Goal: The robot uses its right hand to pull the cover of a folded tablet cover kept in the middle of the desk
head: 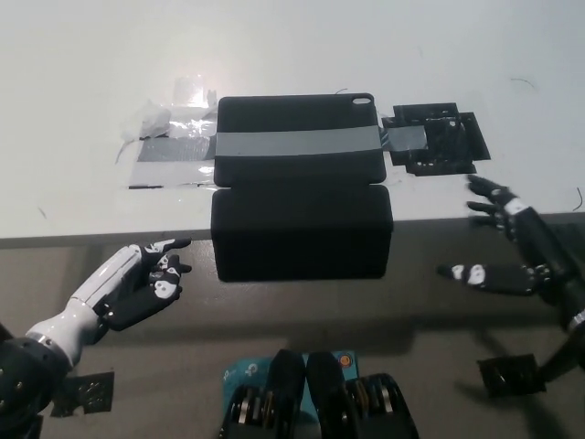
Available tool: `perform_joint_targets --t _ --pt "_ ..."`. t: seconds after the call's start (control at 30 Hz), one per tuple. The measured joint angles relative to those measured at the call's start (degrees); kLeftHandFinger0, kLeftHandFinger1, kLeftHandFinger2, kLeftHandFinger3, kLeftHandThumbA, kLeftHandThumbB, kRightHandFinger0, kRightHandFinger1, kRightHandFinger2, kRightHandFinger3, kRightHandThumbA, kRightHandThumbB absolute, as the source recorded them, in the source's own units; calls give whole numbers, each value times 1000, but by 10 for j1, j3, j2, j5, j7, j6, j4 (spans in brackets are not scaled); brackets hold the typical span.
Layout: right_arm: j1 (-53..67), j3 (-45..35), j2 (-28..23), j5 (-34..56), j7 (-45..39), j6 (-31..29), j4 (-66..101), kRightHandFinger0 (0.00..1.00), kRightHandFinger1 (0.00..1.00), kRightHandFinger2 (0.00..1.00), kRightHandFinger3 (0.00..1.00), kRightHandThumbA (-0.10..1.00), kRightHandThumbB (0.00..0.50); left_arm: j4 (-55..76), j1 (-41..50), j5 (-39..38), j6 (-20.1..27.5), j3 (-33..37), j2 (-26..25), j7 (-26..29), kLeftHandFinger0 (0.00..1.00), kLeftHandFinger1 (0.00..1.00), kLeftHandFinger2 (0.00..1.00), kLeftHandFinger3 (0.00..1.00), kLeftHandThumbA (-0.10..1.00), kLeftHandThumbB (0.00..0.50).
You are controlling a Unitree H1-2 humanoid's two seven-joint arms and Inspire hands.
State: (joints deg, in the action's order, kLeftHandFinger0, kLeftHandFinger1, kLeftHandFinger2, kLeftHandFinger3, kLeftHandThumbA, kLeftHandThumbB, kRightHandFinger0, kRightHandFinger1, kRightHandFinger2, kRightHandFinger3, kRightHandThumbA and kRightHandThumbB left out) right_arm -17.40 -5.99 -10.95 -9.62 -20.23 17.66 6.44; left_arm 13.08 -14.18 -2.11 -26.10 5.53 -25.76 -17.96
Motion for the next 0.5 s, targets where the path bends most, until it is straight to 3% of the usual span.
perform_joint_targets --t 0.07,0.1,0.2,0.23,0.5 --pt "0 -9 5 8 8 -10 -12 897 881 934 1000 1000 63 0 1 0 0 0 0 0 705 808 939 1000 1000 160" --pt "0 -11 7 11 13 -20 -21 859 854 909 1000 922 17 0 1 0 0 0 0 0 704 809 942 1000 1000 156" --pt "0 -10 8 18 20 -35 -38 833 839 897 1000 902 37 1 4 0 0 0 0 0 706 811 945 1000 1000 157" --pt "1 -9 8 20 23 -40 -44 822 836 898 1000 893 12 1 5 0 0 0 0 0 700 805 933 1000 1000 145" --pt "1 10 8 21 33 -55 -46 796 820 879 1000 896 0 3 10 0 -1 -1 0 0 689 801 932 1000 1000 137"
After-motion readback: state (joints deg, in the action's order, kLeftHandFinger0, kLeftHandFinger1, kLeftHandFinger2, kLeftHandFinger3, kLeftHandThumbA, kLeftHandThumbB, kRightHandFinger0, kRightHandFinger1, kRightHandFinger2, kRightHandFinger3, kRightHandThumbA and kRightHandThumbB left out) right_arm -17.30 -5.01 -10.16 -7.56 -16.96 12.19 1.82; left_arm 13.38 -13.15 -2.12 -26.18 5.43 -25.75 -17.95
